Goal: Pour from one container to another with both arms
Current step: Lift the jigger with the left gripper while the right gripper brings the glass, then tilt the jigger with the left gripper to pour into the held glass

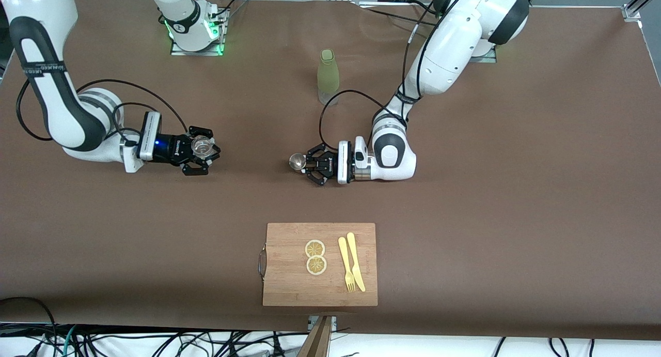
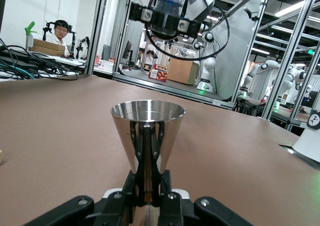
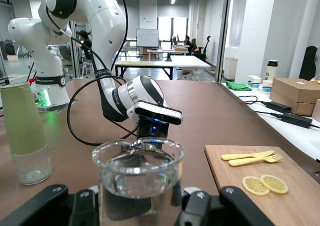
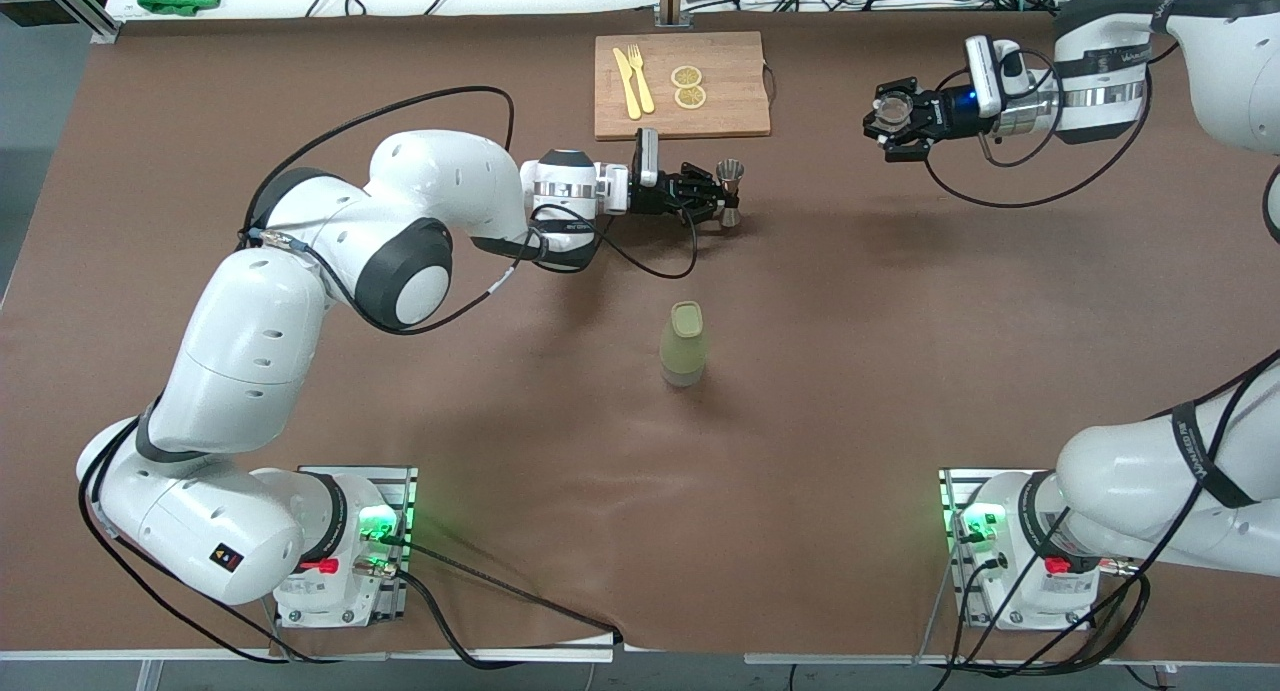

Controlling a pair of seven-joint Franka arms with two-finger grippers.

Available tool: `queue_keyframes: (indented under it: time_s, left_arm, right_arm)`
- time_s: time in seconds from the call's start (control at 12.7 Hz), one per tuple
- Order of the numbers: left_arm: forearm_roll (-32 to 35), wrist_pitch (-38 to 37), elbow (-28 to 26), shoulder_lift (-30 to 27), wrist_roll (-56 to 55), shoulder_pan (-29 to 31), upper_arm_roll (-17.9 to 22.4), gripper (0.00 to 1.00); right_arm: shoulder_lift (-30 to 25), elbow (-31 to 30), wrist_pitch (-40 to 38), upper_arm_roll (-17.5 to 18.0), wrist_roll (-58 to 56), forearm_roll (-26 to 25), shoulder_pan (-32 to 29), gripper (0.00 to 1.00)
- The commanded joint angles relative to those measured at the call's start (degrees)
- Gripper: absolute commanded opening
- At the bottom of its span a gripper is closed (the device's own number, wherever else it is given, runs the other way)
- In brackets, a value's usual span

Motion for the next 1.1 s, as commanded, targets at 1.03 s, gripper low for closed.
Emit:
queue_keyframes:
  time_s: [1.03]
  left_arm:
    - [-11.17, 5.78, 6.97, 1.96, 3.25, -5.78, 0.59, 0.00]
  right_arm:
    - [-7.43, -3.45, 11.07, 7.38, 9.37, 6.39, 4.23, 0.14]
